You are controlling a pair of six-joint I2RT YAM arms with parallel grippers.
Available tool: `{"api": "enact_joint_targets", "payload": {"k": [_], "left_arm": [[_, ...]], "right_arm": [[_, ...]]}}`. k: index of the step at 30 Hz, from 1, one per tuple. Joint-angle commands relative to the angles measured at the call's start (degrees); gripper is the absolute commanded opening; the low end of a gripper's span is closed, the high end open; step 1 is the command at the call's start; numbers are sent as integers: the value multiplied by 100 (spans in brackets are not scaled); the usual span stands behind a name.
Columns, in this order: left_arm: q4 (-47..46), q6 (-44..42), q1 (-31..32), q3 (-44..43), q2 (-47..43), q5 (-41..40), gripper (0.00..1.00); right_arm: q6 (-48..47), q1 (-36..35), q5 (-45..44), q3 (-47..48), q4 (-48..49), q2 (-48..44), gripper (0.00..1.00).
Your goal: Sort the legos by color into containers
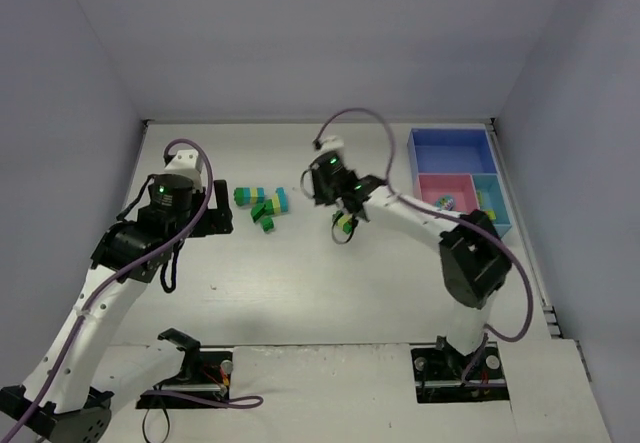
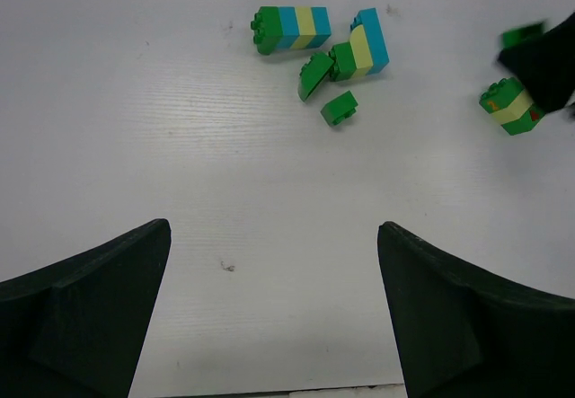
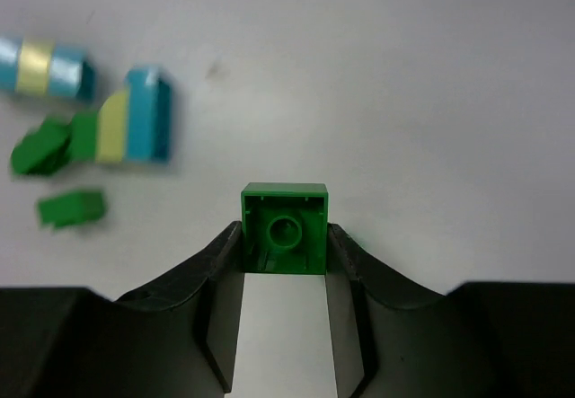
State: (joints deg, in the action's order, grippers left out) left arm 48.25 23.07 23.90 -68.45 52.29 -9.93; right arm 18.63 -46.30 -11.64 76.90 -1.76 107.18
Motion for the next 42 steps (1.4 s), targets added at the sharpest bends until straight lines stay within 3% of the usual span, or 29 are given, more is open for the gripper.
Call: {"api": "enact_joint_targets", "payload": {"k": [1, 2, 6, 13, 20, 24, 28, 36, 42], "left_arm": [[-386, 57, 9, 7, 167, 70, 91], [-404, 66, 18, 15, 228, 97, 91], [-509, 127, 18, 50, 325, 158, 91], [-615, 180, 18, 77, 475, 229, 91], [-641, 189, 18, 59, 580, 211, 91], [-650, 242, 27, 68, 589, 237, 91], [-668, 233, 27, 59, 572, 211, 91], [-694, 101, 18, -46, 580, 114, 91], [-720, 66, 18, -46, 572, 167, 91]], "right_arm": [[-474, 1173, -498, 79, 299, -970, 0], [-544, 1751, -419, 62, 299, -1023, 0], [-747, 2982, -243, 61, 431, -1033, 2], [-791, 4408, 319, 746, 475, -146, 15], [-949, 4789, 619, 1563, 440, 655, 61], [-1072, 4780, 820, 1644, 387, 577, 68], [-1326, 4430, 1391, 1504, 387, 156, 69], [-1811, 2209, 1972, 695, 413, -601, 72], [-1618, 765, 2017, 281, 686, -330, 85]]}}
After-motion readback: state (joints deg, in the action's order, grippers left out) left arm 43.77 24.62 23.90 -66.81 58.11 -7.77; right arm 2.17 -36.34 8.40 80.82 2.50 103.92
